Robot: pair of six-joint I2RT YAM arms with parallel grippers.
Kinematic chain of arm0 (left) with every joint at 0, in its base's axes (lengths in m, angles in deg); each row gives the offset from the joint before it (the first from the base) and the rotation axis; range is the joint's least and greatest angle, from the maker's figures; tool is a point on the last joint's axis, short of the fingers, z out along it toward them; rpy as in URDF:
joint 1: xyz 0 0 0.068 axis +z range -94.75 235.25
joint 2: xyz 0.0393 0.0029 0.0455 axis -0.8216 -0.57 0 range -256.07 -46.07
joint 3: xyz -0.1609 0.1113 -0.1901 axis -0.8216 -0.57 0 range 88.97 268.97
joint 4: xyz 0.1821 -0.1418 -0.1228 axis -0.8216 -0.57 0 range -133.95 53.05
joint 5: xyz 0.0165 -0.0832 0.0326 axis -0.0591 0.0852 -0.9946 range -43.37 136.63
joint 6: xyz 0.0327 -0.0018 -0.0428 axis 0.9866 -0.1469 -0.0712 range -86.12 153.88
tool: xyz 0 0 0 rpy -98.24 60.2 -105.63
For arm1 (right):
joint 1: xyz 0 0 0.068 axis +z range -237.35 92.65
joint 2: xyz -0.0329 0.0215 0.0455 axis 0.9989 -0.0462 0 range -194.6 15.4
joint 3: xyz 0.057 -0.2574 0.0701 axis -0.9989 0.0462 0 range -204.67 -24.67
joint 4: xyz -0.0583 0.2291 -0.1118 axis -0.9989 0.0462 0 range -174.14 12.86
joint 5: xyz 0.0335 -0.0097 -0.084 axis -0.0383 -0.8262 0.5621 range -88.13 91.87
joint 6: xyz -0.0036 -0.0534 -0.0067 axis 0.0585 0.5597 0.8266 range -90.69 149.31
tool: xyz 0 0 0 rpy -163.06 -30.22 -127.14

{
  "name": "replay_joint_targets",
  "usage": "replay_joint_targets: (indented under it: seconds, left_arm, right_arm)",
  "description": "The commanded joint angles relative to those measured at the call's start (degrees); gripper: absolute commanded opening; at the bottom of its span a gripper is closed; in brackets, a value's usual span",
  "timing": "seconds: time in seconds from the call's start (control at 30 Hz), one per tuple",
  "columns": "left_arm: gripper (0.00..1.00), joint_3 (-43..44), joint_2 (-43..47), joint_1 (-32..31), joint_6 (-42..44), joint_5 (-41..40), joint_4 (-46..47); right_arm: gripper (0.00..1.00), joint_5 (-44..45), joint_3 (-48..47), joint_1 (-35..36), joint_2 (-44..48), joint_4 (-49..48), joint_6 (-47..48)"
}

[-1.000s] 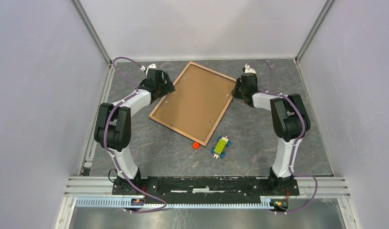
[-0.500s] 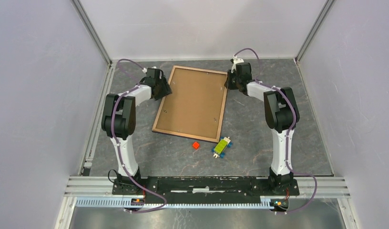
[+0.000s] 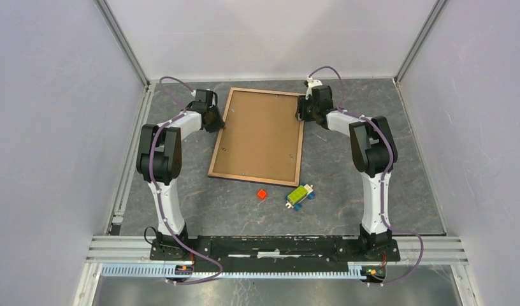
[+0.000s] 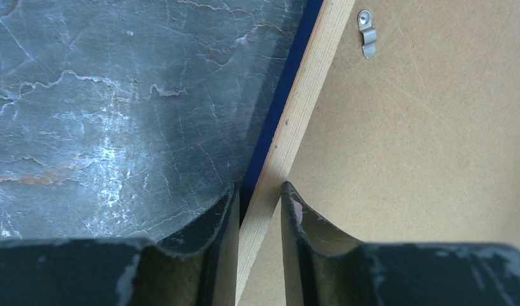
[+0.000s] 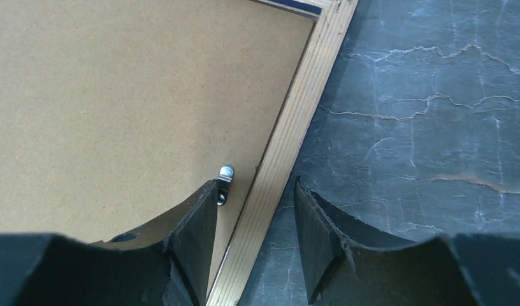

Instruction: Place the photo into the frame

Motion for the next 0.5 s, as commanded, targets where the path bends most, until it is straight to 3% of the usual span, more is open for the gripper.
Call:
replay_joint_targets:
  seconds: [0.0,0.17,0.47]
  left_arm:
    - [0.24,0.69,0.46,-0.65,0.21,1.66,0.15]
    - [0.16,0.23,0.58,-0.70,-0.46,1.80,0.55]
    - [0.09,0.16,0.48,-0.67,-0.83,1.82,0.75]
  right_arm:
    - [0.54,5.32,0.49,1.72,3.23,0.82,-1.39]
    - [0.56,11.31,0.54,3.60,2.43,3.10,-3.99]
    - [0.51,21.98,-4.49,6.33,0.42,13.06,-6.65]
